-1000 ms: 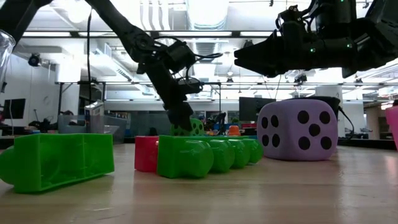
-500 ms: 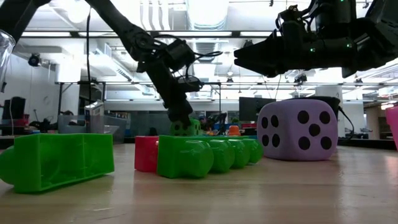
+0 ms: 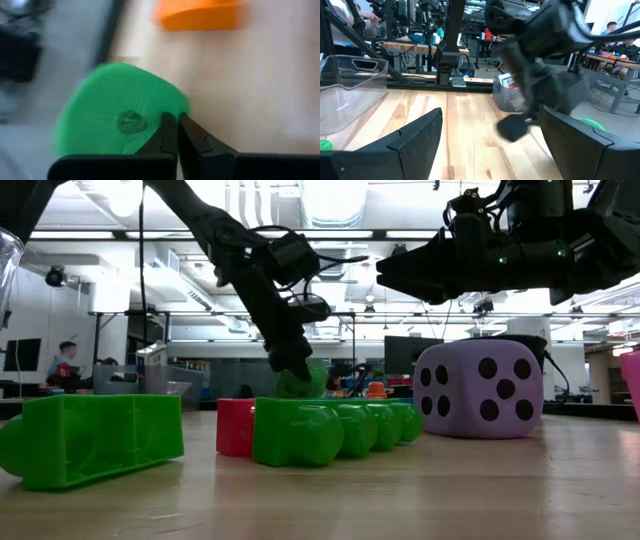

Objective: Pick & Place Toys
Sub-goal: Put the green die into the transparent bin

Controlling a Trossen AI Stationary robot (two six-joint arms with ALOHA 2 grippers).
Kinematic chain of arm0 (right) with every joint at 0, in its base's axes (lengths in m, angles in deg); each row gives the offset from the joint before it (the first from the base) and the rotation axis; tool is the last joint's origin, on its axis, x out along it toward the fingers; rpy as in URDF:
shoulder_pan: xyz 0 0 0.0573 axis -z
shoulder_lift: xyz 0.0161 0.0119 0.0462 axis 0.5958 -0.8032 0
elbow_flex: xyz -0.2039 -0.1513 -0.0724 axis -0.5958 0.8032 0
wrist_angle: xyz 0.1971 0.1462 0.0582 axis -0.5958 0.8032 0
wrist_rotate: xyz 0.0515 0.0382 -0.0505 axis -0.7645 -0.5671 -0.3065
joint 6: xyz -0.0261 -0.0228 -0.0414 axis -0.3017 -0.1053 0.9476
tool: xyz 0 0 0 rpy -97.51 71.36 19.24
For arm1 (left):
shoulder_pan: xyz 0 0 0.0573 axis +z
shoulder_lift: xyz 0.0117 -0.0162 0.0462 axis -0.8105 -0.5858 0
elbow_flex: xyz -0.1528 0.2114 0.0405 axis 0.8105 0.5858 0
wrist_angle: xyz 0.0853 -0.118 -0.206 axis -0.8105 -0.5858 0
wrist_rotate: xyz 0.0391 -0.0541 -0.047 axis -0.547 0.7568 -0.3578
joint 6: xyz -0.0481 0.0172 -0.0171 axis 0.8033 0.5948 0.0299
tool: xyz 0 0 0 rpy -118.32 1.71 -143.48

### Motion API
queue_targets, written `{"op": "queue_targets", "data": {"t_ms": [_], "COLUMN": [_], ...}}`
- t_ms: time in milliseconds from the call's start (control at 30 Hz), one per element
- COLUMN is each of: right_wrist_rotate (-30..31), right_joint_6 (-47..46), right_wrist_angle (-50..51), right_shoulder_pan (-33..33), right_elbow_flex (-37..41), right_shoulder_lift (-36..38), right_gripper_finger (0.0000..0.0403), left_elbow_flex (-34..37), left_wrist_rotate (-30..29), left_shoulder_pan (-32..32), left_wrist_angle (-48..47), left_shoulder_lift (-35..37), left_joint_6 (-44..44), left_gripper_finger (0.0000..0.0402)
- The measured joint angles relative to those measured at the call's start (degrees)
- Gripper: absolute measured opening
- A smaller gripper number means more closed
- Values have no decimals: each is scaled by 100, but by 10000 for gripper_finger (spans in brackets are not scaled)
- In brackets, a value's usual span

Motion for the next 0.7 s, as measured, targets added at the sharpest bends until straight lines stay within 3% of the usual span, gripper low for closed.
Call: {"op": "queue_targets", "data": {"t_ms": [433,700], "right_wrist_rotate": [0,0], "right_joint_6": [-91,-133], "right_wrist_angle": [161,187], "right_shoulder_pan": [-2,-2], "right_elbow_flex": [2,2], "right_shoulder_lift": [-2,-2], "right_gripper_finger": [331,331], "left_elbow_flex": [12,-6], "left_wrist_rotate": [-123,-869], "left_shoulder_pan": [-841,-914], "left_wrist_angle": [-449,-860], "left_shoulder_lift": [383,761], "left_joint_6": [414,423], "left_gripper_finger": [3,1]}}
